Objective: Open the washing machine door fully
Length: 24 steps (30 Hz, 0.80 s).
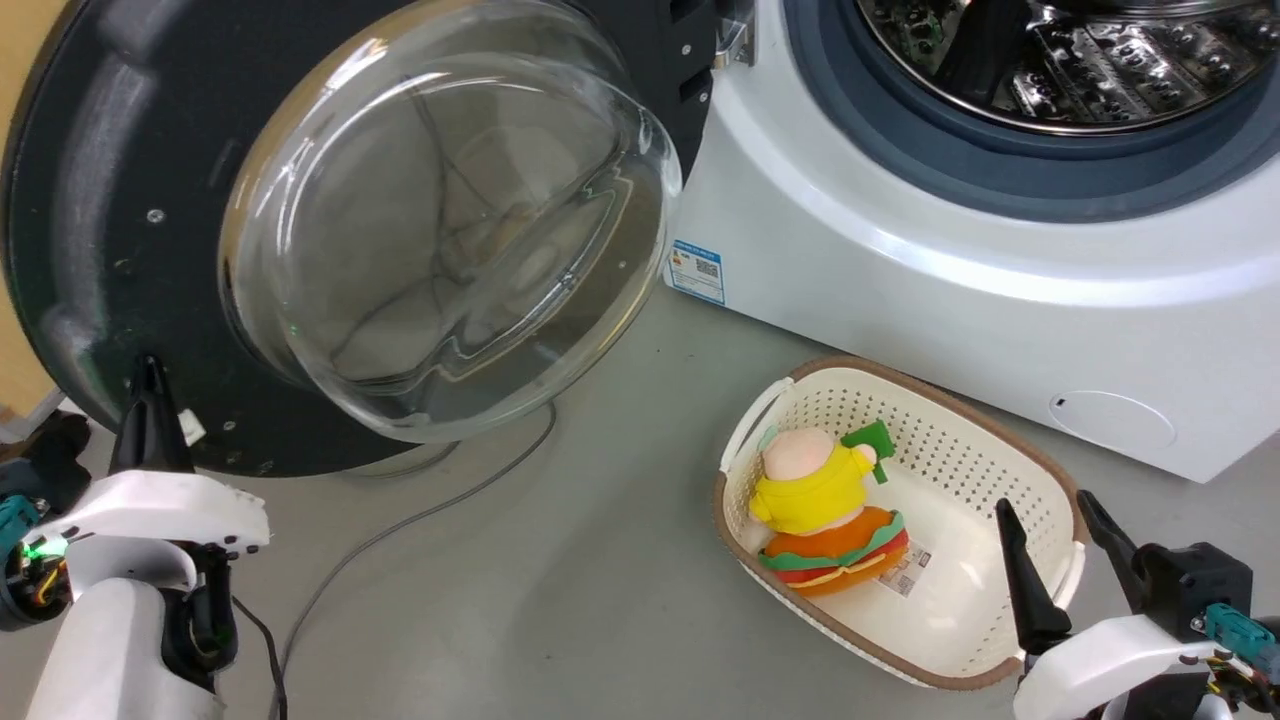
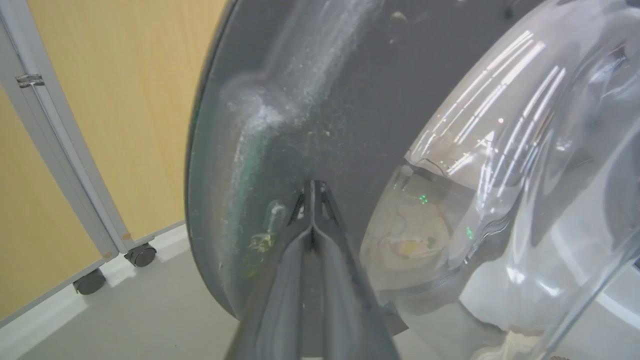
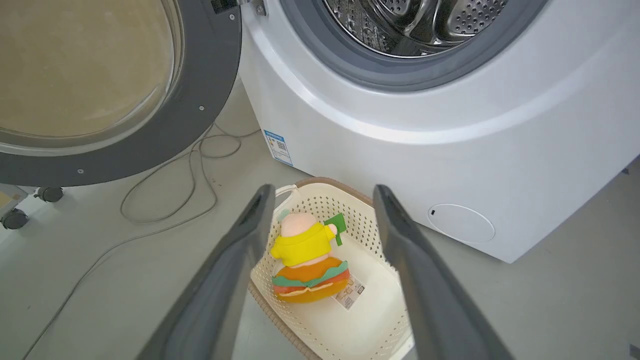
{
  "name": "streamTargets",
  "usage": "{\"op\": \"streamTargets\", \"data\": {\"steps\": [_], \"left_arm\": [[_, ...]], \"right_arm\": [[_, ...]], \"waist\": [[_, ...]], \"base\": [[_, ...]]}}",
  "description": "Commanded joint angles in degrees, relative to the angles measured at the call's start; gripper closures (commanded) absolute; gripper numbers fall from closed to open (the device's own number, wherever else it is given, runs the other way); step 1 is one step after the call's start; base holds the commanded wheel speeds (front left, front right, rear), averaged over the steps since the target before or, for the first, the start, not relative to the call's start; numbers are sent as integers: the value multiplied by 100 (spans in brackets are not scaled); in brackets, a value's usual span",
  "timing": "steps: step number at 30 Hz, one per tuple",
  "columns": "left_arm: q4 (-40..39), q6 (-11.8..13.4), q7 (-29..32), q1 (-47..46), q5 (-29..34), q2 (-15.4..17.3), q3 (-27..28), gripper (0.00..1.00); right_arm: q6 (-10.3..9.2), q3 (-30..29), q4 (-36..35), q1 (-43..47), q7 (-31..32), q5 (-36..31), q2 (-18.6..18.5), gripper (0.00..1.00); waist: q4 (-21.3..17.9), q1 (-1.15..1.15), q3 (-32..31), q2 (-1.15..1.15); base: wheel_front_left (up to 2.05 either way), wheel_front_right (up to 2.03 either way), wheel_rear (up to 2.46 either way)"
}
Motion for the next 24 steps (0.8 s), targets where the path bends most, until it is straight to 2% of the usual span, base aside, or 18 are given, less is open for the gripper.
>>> {"op": "streamTargets", "data": {"steps": [1, 8, 11, 12, 16, 17, 19, 20, 21, 24], "left_arm": [[116, -62, -29, -117, 96, -49, 107, 100], [244, -242, -30, 86, 510, -391, 556, 100], [49, -284, -30, 367, 709, -597, 670, 100], [-157, -346, -30, 736, 871, -766, 710, 100], [-496, -397, -30, 1231, 1036, -975, 696, 100], [-599, -392, -30, 1363, 1085, -1030, 666, 91], [-784, -388, -30, 1596, 1146, -1122, 609, 49], [-842, -401, -30, 1701, 1159, -1155, 567, 8], [-904, -394, -30, 1791, 1159, -1188, 548, 0], [-1166, -339, -30, 1997, 1233, -1265, 474, 0]], "right_arm": [[3, 14, -5, -106, -13, -26, 15, 0], [3, 0, 100, -87, -102, -48, 15, 0], [3, 14, 187, -39, -169, 9, 15, 0], [3, 47, 273, 11, -242, 78, 15, 0], [3, 59, 347, 75, -346, 127, 15, 0], [3, 56, 358, 95, -367, 140, 15, 0], [3, 49, 381, 129, -402, 156, 15, 0], [3, 47, 389, 145, -414, 165, 15, 0], [3, 65, 402, 154, -425, 171, 15, 0], [3, 86, 443, 215, -476, 191, 15, 0]], "waist": [[-44, 0, -18, 0], [-180, 0, -165, 0], [-227, 0, -326, 0], [-287, 0, -512, 0], [-396, 0, -755, 0], [-429, 0, -805, 0], [-511, 0, -900, 0], [-555, 0, -926, 0], [-614, 0, -959, 0], [-763, 0, -1076, 0]], "base": [[0, 0, 0], [0, 0, 0], [0, 0, 0], [0, 0, 0], [0, 0, 0], [0, 0, 0], [0, 0, 0], [0, 0, 0], [0, 0, 0], [0, 0, 0]]}}
